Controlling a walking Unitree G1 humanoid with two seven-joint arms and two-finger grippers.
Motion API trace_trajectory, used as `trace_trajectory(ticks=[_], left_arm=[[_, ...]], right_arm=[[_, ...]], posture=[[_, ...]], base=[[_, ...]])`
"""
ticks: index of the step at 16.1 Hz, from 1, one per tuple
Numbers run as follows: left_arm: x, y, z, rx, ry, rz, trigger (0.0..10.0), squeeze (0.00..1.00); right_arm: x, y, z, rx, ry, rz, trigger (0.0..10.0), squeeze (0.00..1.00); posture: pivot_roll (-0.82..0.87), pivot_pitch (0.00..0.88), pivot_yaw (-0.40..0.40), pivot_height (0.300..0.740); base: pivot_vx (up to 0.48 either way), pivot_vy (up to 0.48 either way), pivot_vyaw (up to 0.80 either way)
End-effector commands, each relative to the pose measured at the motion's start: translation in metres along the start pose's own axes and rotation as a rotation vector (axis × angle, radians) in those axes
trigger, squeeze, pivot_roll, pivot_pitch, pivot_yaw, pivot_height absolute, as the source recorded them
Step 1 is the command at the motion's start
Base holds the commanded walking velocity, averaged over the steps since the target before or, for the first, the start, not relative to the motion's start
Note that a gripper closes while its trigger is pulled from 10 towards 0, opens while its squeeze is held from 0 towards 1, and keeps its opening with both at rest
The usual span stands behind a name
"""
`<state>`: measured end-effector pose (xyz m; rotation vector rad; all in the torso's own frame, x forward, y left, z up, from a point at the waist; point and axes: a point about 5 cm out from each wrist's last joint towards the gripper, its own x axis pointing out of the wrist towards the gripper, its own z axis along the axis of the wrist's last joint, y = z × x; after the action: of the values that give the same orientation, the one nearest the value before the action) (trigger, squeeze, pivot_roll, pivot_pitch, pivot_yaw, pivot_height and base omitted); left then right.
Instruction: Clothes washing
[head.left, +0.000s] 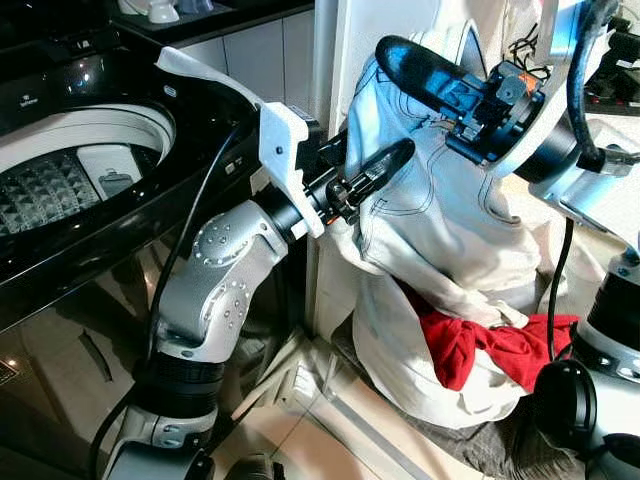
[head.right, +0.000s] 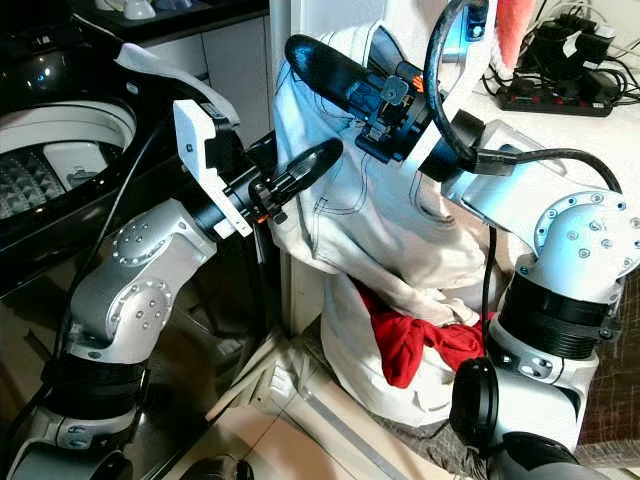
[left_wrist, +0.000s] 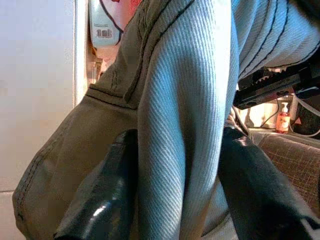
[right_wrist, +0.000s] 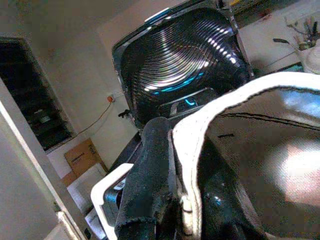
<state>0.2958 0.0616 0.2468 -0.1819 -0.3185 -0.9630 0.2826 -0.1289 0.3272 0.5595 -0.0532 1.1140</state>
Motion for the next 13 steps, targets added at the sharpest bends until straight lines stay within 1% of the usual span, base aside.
trace_trajectory(ticks=[1, 12, 13], left_arm=[[0.0005, 0.0, -0.0049, -0.011, 0.033, -0.004, 0.0, 0.0], [-0.0016, 0.0014, -0.0069, -0.005, 0.054, 0.0, 0.0, 0.0], [-0.0016, 0.0023, -0.0068, -0.001, 0.053, 0.007, 0.0, 0.0]], right_arm=[[0.0028, 0.0111, 0.0033, -0.025, -0.025, 0.06, 0.0, 0.0], [0.0013, 0.0071, 0.0052, -0.032, -0.04, 0.012, 0.0, 0.0], [0.0007, 0.006, 0.0059, -0.035, -0.042, -0.002, 5.2, 0.37]], posture=[[0.05, 0.0, 0.003, 0.74], [0.05, 0.0, 0.003, 0.74], [0.05, 0.0, -0.002, 0.74]], base=[[0.0, 0.0, 0.0], [0.0, 0.0, 0.0], [0.0, 0.0, 0.0]])
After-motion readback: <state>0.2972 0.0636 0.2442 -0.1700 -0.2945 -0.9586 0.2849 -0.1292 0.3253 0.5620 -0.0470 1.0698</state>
